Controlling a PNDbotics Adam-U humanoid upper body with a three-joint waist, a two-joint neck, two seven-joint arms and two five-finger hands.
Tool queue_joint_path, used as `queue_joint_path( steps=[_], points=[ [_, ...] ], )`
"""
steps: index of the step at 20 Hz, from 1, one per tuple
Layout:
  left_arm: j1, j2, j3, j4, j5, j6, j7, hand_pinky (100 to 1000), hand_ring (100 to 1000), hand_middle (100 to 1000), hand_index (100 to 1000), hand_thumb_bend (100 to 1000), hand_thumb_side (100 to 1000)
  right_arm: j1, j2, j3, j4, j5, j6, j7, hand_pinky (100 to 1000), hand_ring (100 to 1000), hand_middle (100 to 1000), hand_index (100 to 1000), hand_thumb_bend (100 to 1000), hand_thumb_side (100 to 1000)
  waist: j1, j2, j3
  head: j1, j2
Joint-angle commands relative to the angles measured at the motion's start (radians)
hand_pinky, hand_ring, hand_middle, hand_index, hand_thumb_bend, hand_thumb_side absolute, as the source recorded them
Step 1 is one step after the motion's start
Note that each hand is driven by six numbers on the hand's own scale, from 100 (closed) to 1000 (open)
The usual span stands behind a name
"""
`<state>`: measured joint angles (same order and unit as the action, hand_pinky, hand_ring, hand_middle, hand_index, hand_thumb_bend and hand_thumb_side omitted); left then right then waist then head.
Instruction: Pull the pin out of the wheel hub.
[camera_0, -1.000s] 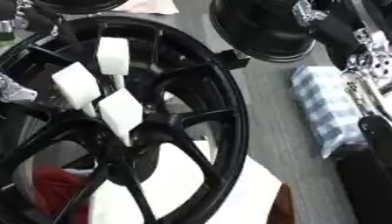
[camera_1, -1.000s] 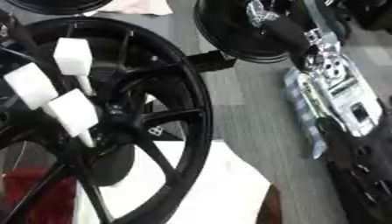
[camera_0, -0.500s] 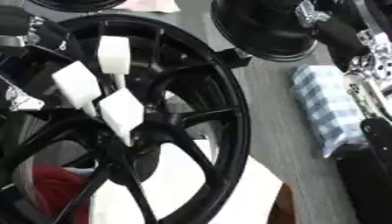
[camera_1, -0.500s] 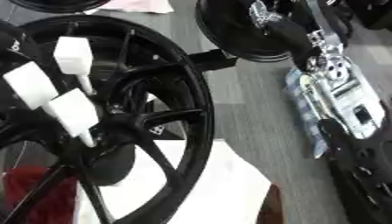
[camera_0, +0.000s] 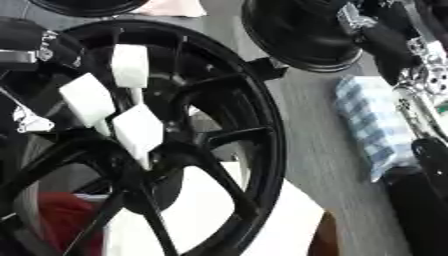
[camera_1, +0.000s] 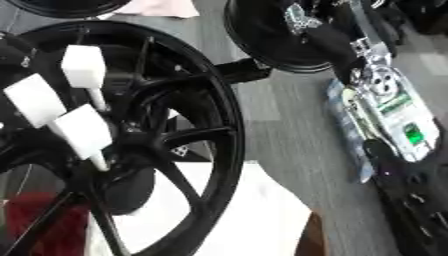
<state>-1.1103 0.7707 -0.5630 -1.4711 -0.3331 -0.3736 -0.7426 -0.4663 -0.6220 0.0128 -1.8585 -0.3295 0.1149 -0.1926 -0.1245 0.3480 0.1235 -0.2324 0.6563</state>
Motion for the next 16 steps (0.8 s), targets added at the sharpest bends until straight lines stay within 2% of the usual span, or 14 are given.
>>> queue_joint_path(
  steps=[1, 7, 12, 16],
  points=[
    [-0.025, 0.008, 0.002, 0.000, 0.024, -0.158, -0.164, 872, 778, 761, 846, 335, 264, -0.012, -0.026, -0.006, -0.005, -0.004, -0.003, 0.002, 725, 671, 565, 636, 156, 251, 0.011, -0.016, -0.003, -0.014, -0.017],
    [-0.028, 0.013, 0.002, 0.000, 0.022, -0.149, -0.164, 872, 780, 761, 843, 351, 274, -0.012, -0.024, -0.005, -0.001, -0.004, -0.005, 0.004, 725, 669, 564, 635, 156, 252, 0.019, -0.016, -0.005, -0.040, -0.025],
    [-0.037, 0.018, 0.001, -0.016, 0.031, -0.157, -0.164, 878, 794, 802, 840, 386, 209, -0.010, -0.025, -0.005, 0.004, -0.006, -0.005, 0.004, 724, 669, 563, 634, 155, 253, 0.023, -0.016, -0.006, -0.040, -0.029],
    [-0.042, 0.019, -0.017, -0.010, 0.035, -0.154, -0.164, 881, 793, 799, 836, 359, 195, -0.010, -0.025, -0.005, 0.006, -0.004, -0.006, 0.003, 724, 668, 563, 634, 156, 253, 0.029, -0.016, -0.006, -0.035, -0.033]
  ],
)
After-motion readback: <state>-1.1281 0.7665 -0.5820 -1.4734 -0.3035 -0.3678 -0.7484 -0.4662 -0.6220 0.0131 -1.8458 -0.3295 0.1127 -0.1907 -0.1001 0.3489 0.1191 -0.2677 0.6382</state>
